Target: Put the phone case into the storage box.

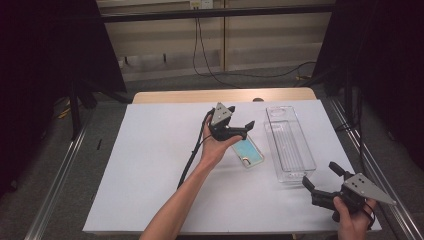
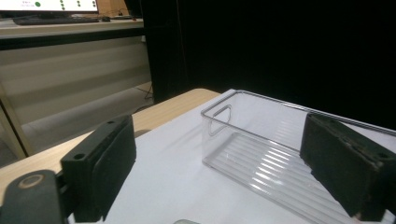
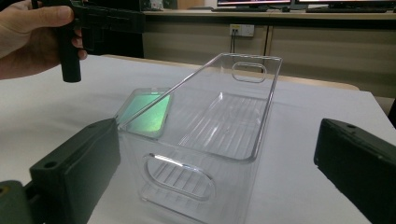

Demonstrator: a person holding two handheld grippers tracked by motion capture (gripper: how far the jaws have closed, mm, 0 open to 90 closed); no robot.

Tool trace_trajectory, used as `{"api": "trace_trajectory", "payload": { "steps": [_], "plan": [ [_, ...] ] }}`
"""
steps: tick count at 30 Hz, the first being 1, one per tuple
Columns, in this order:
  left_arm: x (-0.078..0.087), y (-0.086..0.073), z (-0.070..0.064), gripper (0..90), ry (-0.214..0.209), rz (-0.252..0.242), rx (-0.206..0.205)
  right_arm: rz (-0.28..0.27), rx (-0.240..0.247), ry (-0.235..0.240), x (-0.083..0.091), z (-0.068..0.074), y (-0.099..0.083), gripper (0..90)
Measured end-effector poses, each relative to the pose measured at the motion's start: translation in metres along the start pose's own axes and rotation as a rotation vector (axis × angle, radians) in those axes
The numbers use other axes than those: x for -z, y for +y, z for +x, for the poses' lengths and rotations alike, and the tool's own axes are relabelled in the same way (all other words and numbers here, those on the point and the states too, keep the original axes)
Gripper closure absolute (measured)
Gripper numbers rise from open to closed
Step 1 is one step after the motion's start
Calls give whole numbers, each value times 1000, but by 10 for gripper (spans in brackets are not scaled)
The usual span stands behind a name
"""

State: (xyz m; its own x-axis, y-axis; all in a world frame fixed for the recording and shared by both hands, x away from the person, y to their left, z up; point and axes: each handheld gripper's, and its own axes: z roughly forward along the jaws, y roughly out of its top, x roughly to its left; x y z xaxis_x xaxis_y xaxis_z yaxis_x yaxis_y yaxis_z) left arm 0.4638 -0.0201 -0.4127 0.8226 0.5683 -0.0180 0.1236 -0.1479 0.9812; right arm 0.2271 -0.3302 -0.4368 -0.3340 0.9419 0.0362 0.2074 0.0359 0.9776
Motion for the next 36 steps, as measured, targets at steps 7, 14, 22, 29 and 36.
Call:
{"api": "trace_trajectory", "payload": {
  "steps": [7, 14, 22, 29, 36],
  "plan": [
    [-3, -4, 4, 226, 7, 21, 17, -1, 3, 3, 0, 1, 0, 0],
    [2, -1, 7, 536, -50, 58, 31, -2, 2, 5, 0, 1, 0, 1],
    [4, 0, 11, 730, -77, 61, 64, -1, 2, 10, 0, 1, 0, 1],
    [-3, 2, 7, 887, -112, 128, 63, 0, 4, 8, 1, 1, 0, 1],
    [-10, 5, 4, 900, -143, 206, 54, 1, 5, 9, 1, 0, 0, 2]
  ]
}}
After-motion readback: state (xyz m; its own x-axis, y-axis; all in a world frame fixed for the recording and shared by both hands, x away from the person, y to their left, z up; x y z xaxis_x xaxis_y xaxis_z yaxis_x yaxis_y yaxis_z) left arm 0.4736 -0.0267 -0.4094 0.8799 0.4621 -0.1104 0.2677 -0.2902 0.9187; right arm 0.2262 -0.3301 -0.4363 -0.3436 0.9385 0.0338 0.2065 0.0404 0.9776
